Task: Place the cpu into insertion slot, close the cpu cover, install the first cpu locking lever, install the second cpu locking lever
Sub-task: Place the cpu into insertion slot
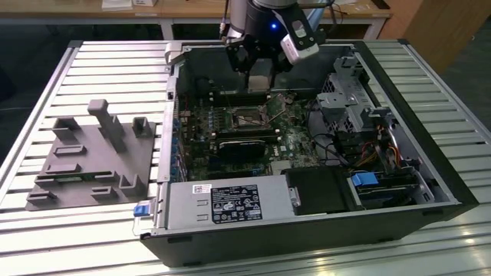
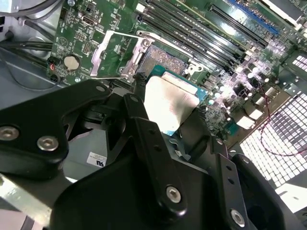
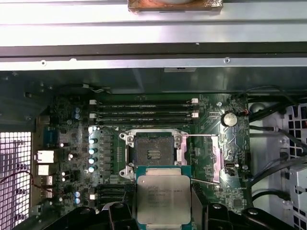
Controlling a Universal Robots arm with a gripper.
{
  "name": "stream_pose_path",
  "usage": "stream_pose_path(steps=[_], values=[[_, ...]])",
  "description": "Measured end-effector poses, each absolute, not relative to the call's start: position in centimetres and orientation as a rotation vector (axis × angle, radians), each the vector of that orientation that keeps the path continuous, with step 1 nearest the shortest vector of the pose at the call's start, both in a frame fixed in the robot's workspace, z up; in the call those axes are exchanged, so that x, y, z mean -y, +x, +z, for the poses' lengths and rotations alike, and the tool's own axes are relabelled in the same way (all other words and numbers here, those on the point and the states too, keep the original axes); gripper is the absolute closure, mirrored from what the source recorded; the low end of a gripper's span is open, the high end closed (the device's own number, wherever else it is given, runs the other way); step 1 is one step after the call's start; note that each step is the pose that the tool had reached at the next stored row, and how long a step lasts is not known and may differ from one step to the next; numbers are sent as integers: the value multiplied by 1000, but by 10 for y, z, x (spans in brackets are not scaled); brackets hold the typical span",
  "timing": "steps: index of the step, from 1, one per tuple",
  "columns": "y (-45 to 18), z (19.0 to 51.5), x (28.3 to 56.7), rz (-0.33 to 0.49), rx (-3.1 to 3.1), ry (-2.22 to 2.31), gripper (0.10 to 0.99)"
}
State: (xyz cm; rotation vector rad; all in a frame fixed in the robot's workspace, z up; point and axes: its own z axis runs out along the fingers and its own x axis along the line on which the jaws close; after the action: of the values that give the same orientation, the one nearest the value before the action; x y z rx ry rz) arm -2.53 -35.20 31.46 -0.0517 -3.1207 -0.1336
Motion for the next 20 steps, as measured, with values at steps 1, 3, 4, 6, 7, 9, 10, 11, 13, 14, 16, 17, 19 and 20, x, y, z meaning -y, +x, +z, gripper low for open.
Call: stream_pose_path(steps=[1, 3, 4, 6, 7, 9, 10, 11, 13, 14, 16, 17, 19, 20], values=[[-26, 314, 352, -134, 3121, -60, 549], [-26, 313, 352, -134, 3121, -89, 549], [-26, 312, 352, -134, 3121, -114, 549], [-26, 311, 352, -135, 3120, -169, 549], [-26, 311, 352, -135, 3119, -197, 549], [-26, 310, 352, -135, 3116, -256, 549], [-26, 309, 352, -136, 3115, -284, 549], [-26, 309, 352, -136, 3113, -312, 549], [-26, 309, 352, -136, 3108, -368, 549], [-26, 308, 352, -136, 3105, -396, 549], [-26, 308, 352, -136, 3099, -455, 549], [-26, 308, 352, -136, 3096, -483, 549], [-26, 307, 352, -137, 3088, -538, 549], [-26, 307, 352, -137, 3084, -566, 549]])
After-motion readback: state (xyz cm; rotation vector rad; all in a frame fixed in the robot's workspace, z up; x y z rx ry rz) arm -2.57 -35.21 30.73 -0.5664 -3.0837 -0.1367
